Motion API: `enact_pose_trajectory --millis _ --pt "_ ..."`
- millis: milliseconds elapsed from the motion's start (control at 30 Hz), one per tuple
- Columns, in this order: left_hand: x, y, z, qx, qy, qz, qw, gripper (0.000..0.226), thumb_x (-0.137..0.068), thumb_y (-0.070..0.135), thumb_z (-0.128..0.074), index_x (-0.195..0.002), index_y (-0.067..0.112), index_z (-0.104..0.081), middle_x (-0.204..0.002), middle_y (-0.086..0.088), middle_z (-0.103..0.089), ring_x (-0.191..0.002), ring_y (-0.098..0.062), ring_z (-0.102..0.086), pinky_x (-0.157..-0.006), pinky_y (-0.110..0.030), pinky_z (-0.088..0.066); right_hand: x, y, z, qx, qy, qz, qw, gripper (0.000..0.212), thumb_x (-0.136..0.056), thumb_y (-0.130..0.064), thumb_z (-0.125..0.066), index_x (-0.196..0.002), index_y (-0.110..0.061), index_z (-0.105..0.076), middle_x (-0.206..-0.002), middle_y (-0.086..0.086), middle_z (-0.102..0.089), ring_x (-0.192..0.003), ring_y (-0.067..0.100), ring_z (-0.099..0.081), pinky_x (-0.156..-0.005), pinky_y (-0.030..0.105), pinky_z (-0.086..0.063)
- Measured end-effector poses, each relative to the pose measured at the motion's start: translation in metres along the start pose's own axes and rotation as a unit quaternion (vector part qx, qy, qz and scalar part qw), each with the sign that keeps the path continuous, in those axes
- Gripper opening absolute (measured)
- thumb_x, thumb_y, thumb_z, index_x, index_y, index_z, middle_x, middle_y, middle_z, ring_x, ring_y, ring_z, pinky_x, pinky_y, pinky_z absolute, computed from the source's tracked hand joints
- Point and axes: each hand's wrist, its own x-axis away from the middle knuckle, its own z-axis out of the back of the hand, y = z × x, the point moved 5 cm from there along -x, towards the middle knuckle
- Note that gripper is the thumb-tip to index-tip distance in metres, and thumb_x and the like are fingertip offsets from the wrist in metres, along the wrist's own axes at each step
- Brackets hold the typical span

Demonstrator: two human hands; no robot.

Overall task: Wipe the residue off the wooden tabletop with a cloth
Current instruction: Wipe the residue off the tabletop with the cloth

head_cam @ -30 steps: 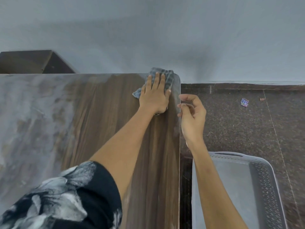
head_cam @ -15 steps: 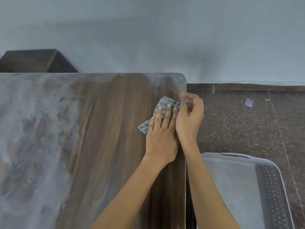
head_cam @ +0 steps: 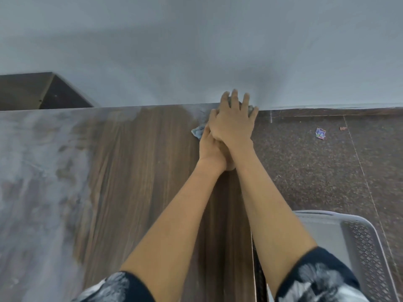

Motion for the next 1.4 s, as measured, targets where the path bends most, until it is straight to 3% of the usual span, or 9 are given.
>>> enact_pose_trajectory --millis 67,167,333,433,533,767,1033,1267,1400 --pt "-0.009 -0.018 -0.001 0.064 -0.002 0.021 0.998 0.056 -0.1 0.023 -0.033 -0.146 0.003 -0.008 -0.155 -0.014 -0.011 -0.143 -0.025 -0.011 -0.113 -0.018 -0.01 -0.013 -0.015 -0.003 0.032 0.004 0.014 0.999 0.06 -0.098 -0.035 -0.023 -0.149 -0.008 -0.007 -0.157 0.009 -0.004 -0.144 0.029 0.003 -0.114 0.051 0.002" --pt "-0.013 -0.053 0.001 0.078 0.047 0.075 0.993 0.058 -0.1 0.028 -0.033 -0.147 0.006 -0.006 -0.156 -0.012 -0.009 -0.143 -0.025 -0.008 -0.114 -0.028 -0.002 -0.026 -0.054 -0.016 0.025 -0.019 0.09 0.995 0.06 -0.097 -0.034 -0.026 -0.148 -0.006 -0.011 -0.157 0.009 -0.008 -0.144 0.026 -0.001 -0.115 0.048 0.001" --pt "0.008 -0.098 0.007 0.191 0.127 0.067 0.971 0.071 -0.083 0.061 -0.044 -0.137 0.014 -0.04 -0.142 -0.013 -0.042 -0.135 -0.028 -0.031 -0.113 -0.042 -0.023 -0.02 -0.111 -0.032 -0.084 -0.073 0.172 0.979 0.059 -0.097 -0.043 -0.027 -0.147 -0.011 -0.022 -0.156 0.004 -0.017 -0.145 0.019 -0.001 -0.114 0.043 0.007" --pt "0.035 -0.108 0.003 0.188 0.121 0.016 0.975 0.092 -0.071 0.065 -0.05 -0.145 0.015 -0.028 -0.153 -0.007 -0.023 -0.143 -0.024 -0.01 -0.117 -0.043 -0.01 -0.002 -0.102 -0.036 -0.101 -0.075 0.162 0.979 0.062 -0.098 -0.05 -0.016 -0.149 -0.016 -0.018 -0.157 0.001 -0.012 -0.145 0.018 0.002 -0.114 0.042 0.012" --pt "0.096 -0.115 -0.002 0.304 0.155 0.14 0.929 0.115 -0.065 0.062 -0.07 -0.147 0.006 -0.012 -0.155 -0.001 -0.004 -0.142 -0.012 0.005 -0.115 -0.028 0.0 0.024 -0.076 -0.035 0.037 0.012 0.102 0.994 0.067 -0.097 -0.051 -0.012 -0.149 -0.009 -0.012 -0.157 0.008 -0.01 -0.145 0.025 0.001 -0.112 0.043 0.014" --pt "0.162 -0.116 -0.028 0.325 0.244 0.181 0.895 0.081 -0.087 0.054 -0.046 -0.147 0.008 -0.017 -0.153 -0.006 -0.02 -0.142 -0.013 -0.014 -0.114 -0.029 -0.016 0.033 -0.03 -0.027 0.092 0.024 -0.163 0.982 0.063 -0.1 -0.039 -0.009 -0.145 0.002 0.008 -0.155 0.019 0.006 -0.143 0.031 0.007 -0.113 0.046 0.01" --pt "0.159 -0.117 -0.031 0.321 0.274 0.2 0.885 0.06 -0.096 0.035 -0.036 -0.148 0.014 -0.013 -0.15 -0.005 -0.031 -0.137 -0.013 -0.027 -0.108 -0.023 -0.02 0.036 -0.119 -0.05 0.084 -0.023 0.198 0.976 0.057 -0.101 -0.035 -0.013 -0.149 -0.005 -0.006 -0.157 0.01 -0.007 -0.145 0.022 -0.002 -0.116 0.039 0.005" --pt "0.16 -0.115 -0.031 0.294 0.264 0.215 0.893 0.053 -0.097 0.021 -0.038 -0.146 0.011 -0.019 -0.146 -0.005 -0.038 -0.135 -0.016 -0.032 -0.108 -0.023 -0.023 0.023 -0.038 -0.022 0.078 0.06 -0.099 0.99 0.058 -0.101 -0.034 -0.012 -0.147 0.001 -0.004 -0.155 0.017 -0.009 -0.144 0.029 -0.006 -0.116 0.042 0.002" --pt "0.157 -0.114 -0.032 0.251 0.243 0.225 0.91 0.051 -0.097 0.02 -0.036 -0.145 0.009 -0.023 -0.148 -0.01 -0.034 -0.138 -0.021 -0.028 -0.112 -0.032 -0.023 0.013 -0.087 -0.034 0.083 0.021 0.097 0.992 0.057 -0.101 -0.035 -0.015 -0.147 -0.002 -0.01 -0.155 0.014 -0.015 -0.144 0.026 -0.011 -0.117 0.042 -0.004"
